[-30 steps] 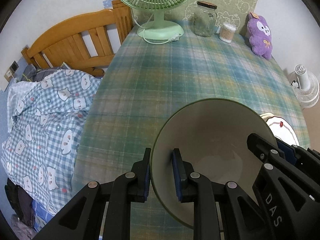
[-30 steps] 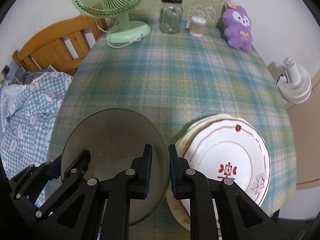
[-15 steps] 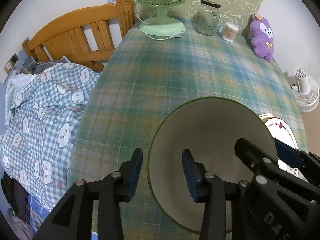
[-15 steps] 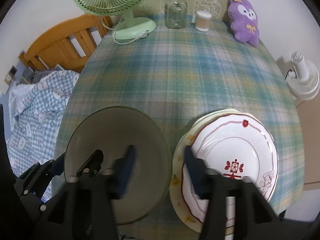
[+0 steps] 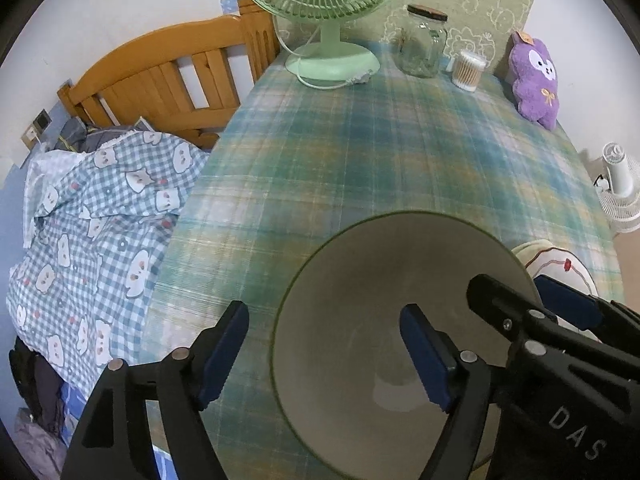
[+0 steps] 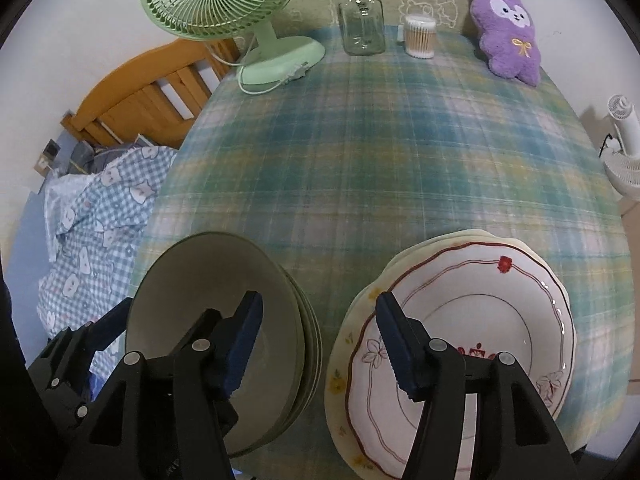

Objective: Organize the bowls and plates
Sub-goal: 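Hold the bowl above the plate stack and tilt it rim-up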

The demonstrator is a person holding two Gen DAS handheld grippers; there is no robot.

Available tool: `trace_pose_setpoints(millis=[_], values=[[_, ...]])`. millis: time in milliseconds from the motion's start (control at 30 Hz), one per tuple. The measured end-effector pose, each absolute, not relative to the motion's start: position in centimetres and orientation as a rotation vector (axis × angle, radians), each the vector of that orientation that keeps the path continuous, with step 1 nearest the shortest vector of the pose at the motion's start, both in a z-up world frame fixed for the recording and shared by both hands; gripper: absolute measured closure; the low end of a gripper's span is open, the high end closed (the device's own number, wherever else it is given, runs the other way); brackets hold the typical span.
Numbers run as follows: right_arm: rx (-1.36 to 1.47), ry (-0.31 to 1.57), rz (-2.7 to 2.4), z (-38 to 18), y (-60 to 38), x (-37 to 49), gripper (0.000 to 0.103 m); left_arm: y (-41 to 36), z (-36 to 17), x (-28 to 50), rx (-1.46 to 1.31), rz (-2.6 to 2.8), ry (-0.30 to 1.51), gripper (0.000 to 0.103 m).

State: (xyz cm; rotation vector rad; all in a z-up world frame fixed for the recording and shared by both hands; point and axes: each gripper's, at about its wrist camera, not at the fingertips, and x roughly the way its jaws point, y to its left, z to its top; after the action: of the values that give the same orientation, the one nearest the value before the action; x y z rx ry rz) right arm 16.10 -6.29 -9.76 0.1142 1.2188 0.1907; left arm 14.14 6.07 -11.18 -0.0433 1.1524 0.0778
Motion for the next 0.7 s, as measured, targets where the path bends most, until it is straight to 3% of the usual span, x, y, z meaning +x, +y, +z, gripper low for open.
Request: trace_pose_setpoints(millis=[633, 700], values=[[0.153, 1.19, 0.001, -11.2, -4.3, 14.6, 0.041, 6.9, -13.2, 14.5, -0.024, -0.164, 1.181, 0.028], [0.169, 1.188, -0.002, -11.2, -4.1, 14.5, 0.045, 7.1, -13.3, 14.6, -0.034, -0.179, 1.186, 0.03]])
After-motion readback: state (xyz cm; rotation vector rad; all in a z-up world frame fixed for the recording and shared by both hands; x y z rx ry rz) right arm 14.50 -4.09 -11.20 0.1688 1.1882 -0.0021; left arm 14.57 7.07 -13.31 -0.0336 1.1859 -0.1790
